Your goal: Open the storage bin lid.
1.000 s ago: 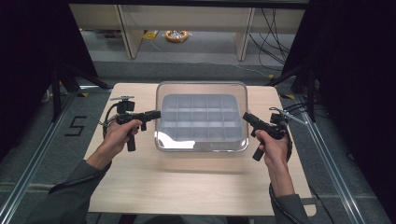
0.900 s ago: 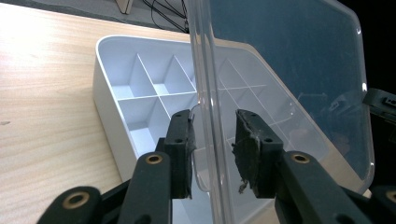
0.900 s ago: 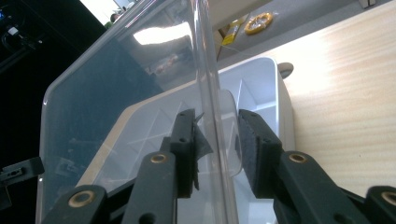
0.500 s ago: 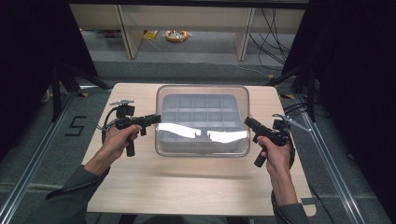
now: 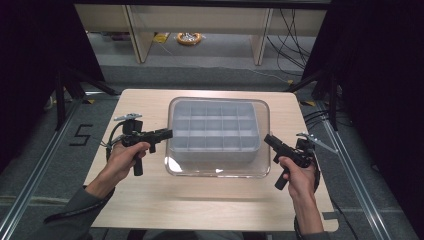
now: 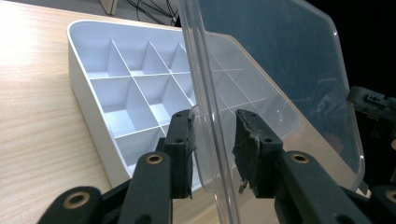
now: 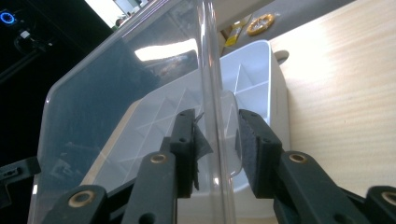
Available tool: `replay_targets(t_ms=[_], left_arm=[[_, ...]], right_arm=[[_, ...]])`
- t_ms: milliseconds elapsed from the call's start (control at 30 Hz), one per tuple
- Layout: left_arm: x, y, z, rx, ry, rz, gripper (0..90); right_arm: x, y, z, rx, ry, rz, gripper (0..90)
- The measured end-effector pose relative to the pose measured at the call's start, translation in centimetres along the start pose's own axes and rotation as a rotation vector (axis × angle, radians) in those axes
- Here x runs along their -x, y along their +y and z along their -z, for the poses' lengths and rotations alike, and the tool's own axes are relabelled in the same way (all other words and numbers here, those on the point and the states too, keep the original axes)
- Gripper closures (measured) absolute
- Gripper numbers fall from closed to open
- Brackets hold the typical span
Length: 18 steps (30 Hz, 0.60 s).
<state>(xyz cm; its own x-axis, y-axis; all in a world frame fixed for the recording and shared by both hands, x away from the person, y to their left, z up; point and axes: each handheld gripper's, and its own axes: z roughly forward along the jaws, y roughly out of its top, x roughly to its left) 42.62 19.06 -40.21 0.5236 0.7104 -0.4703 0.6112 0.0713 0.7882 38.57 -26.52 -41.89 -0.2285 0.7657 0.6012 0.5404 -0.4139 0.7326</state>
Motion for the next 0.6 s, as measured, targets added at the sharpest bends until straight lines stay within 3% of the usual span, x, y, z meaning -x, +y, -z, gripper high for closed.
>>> replay_targets(t_ms=[100,200,233,267,300,400,433,500,533,567,600], left_arm=[[0.0,-0.5,0.0,-0.004,0.003,-0.001,66.1],[0.1,-1.4,0.0,-0.021,0.000,0.001,66.1],[0.1,-1.6,0.0,-0.018,-0.002,0.001,65.9],[0.1,-1.8,0.0,-0.023,-0.003,0.005,65.9],[0.1,-1.9,0.1,-0.025,-0.004,0.003,66.0],[0.2,-2.2,0.2,-0.025,-0.004,0.000,66.0],[0.2,-2.5,0.3,-0.028,-0.006,0.001,66.0],[0.1,-2.8,0.3,-0.031,-0.014,0.004,65.9],[0.1,-2.8,0.3,-0.031,-0.014,0.004,65.9],[0.1,-3.0,0.4,-0.029,-0.008,0.007,65.8],[0.1,-3.2,0.4,-0.031,-0.006,0.007,65.7]], right_arm=[[0.5,-0.7,0.2,0.003,-0.006,0.013,68.8],[0.6,-1.1,0.4,-0.004,-0.001,-0.023,68.8],[0.8,-1.3,0.4,-0.008,-0.007,0.004,68.8],[0.6,-1.5,0.5,-0.010,0.000,-0.033,68.7],[0.9,-1.7,0.6,-0.004,0.000,0.003,68.8],[0.9,-2.1,0.8,-0.019,-0.001,-0.031,68.7],[1.1,-2.3,0.9,-0.025,-0.020,-0.005,68.7],[1.0,-2.6,1.1,-0.028,-0.002,-0.037,68.7],[1.1,-2.7,1.1,-0.025,0.001,-0.018,68.7],[0.9,-2.8,1.2,-0.037,-0.012,-0.054,68.7],[1.1,-2.9,1.3,-0.035,-0.015,-0.016,68.7]])
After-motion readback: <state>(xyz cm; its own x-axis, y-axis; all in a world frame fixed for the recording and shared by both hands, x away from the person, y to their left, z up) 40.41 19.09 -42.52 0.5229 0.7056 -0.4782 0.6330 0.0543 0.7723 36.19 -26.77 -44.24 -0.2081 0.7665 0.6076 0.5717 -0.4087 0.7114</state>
